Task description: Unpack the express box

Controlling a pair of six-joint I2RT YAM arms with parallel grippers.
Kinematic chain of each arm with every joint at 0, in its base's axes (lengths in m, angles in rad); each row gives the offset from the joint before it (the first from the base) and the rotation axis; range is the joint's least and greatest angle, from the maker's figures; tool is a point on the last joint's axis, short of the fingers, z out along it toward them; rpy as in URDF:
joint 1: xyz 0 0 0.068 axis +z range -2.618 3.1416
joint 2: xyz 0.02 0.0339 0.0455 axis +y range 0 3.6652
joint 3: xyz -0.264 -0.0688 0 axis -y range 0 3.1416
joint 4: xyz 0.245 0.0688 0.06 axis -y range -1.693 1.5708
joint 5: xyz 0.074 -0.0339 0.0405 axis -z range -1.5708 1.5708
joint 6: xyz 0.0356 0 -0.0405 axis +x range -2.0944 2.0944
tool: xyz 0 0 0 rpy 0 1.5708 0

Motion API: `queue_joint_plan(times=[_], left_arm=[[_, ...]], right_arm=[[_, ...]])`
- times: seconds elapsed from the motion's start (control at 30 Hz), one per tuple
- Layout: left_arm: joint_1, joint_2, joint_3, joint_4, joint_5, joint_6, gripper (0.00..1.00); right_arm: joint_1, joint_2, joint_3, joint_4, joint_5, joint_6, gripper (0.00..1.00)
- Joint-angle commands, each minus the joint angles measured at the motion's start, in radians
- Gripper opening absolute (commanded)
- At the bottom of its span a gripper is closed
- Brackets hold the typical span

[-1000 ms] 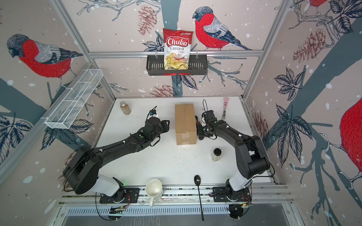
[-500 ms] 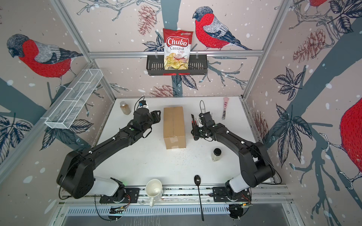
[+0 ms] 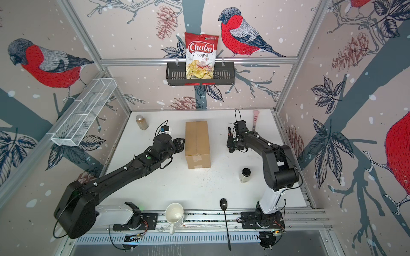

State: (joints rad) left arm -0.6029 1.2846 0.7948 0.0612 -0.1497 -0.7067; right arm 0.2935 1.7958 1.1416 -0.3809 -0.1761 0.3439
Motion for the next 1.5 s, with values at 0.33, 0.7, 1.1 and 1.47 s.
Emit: queue_joint_plan(times=[0.33,0.7,1.1,1.47], left_arm=[[-0.003,-0.065,-0.005,-0.047,-0.059,-0.002,0.42],[-0.001,-0.069,-0.006,-0.033,-0.065,0.016,0.43],[0.126,0.024,0.023,0.005,0.049,0.073,0.41],[0.144,0.256,0.159,0.01,0.12,0.092,0.35]], right_arm=[[-0.019,0.102,0.005,-0.034,0.078,-0.056,0.24],[-0.022,0.087,-0.012,-0.059,0.116,-0.049,0.43],[0.029,-0.126,-0.031,-0.129,0.213,-0.006,0.51],[0.219,-0.265,-0.031,-0.051,0.103,0.072,0.15]])
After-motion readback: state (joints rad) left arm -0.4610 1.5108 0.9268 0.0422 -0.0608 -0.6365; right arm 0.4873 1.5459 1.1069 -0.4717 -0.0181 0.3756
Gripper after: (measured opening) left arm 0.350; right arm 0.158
